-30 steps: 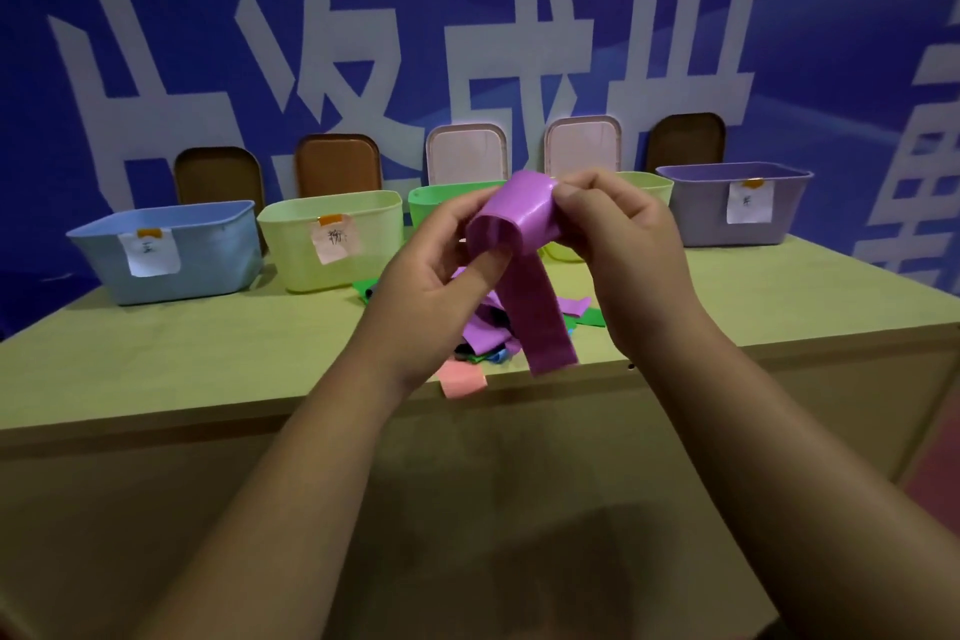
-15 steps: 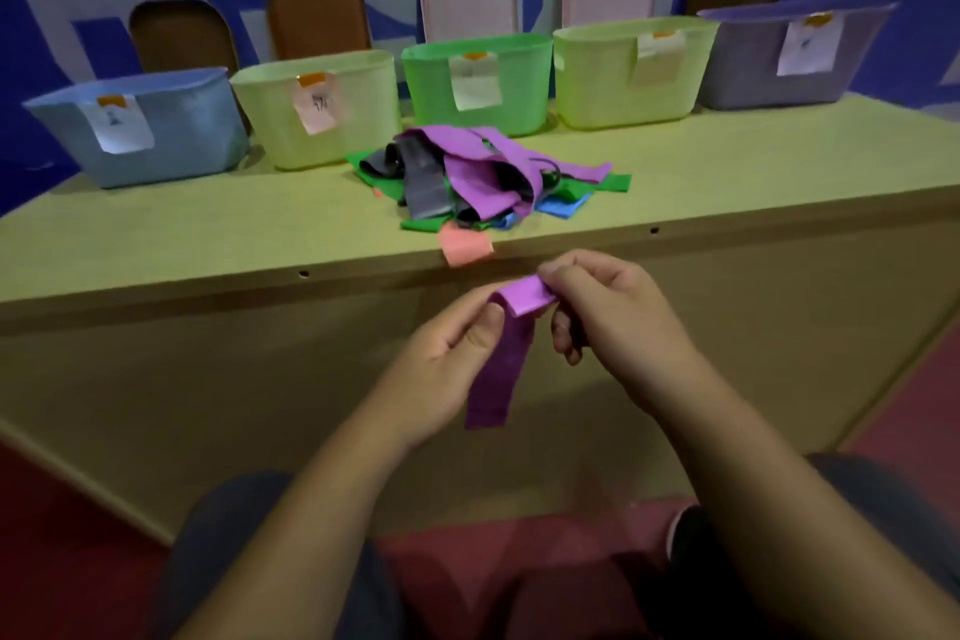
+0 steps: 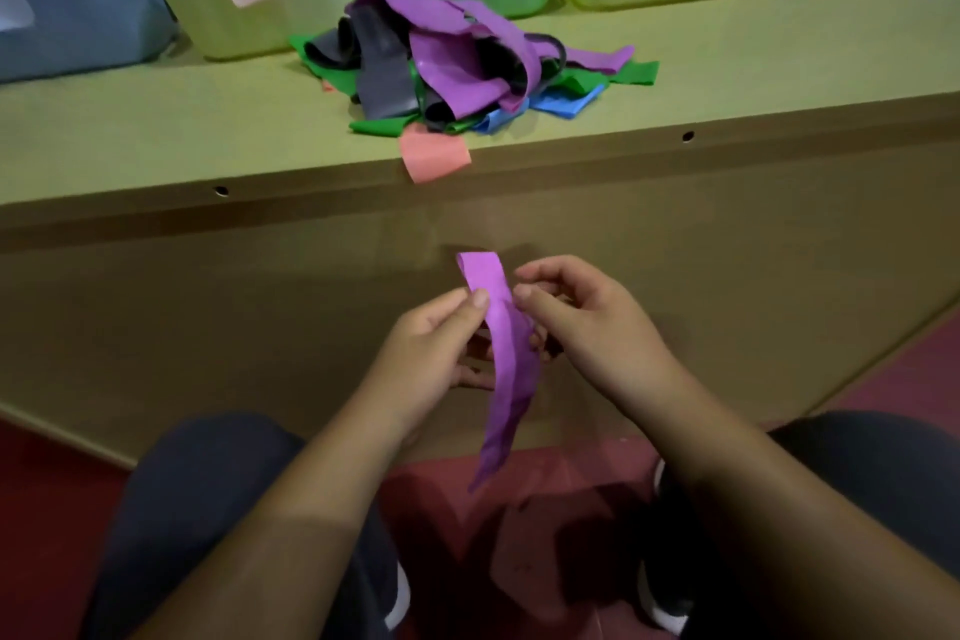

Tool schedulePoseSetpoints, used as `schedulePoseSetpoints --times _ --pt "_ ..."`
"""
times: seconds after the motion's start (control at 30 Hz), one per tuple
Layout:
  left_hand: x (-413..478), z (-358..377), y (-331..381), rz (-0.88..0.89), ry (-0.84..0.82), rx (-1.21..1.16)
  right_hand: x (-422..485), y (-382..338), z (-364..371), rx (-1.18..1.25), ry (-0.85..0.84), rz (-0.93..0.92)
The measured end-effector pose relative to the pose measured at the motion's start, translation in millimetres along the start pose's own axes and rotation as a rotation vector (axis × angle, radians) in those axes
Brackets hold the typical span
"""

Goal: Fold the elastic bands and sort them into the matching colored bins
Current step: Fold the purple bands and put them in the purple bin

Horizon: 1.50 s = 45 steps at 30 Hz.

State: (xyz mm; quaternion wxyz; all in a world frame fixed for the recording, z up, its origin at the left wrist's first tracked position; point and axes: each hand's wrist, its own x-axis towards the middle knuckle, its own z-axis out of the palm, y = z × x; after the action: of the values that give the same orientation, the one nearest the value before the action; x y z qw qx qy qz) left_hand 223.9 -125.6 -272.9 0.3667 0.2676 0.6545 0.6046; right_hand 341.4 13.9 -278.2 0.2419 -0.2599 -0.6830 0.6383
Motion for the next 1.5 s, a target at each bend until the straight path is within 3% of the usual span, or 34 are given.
schedulePoseSetpoints --times 0.17,0.53,1.5 --pt "10.3 2.4 -1.2 -0.037 -0.080 -0.080 6.5 10.3 -9.4 -0.101 0.021 -0.047" --pt "14.9 7.5 -15.4 0.035 -0.135 0.139 -5.8 7.2 -16.1 -0.120 0.010 -0.014" --pt "9.9 4.9 -29.8 0.107 -0.064 0.333 -7.3 14.5 -15.9 -0.323 -0.135 -0.014"
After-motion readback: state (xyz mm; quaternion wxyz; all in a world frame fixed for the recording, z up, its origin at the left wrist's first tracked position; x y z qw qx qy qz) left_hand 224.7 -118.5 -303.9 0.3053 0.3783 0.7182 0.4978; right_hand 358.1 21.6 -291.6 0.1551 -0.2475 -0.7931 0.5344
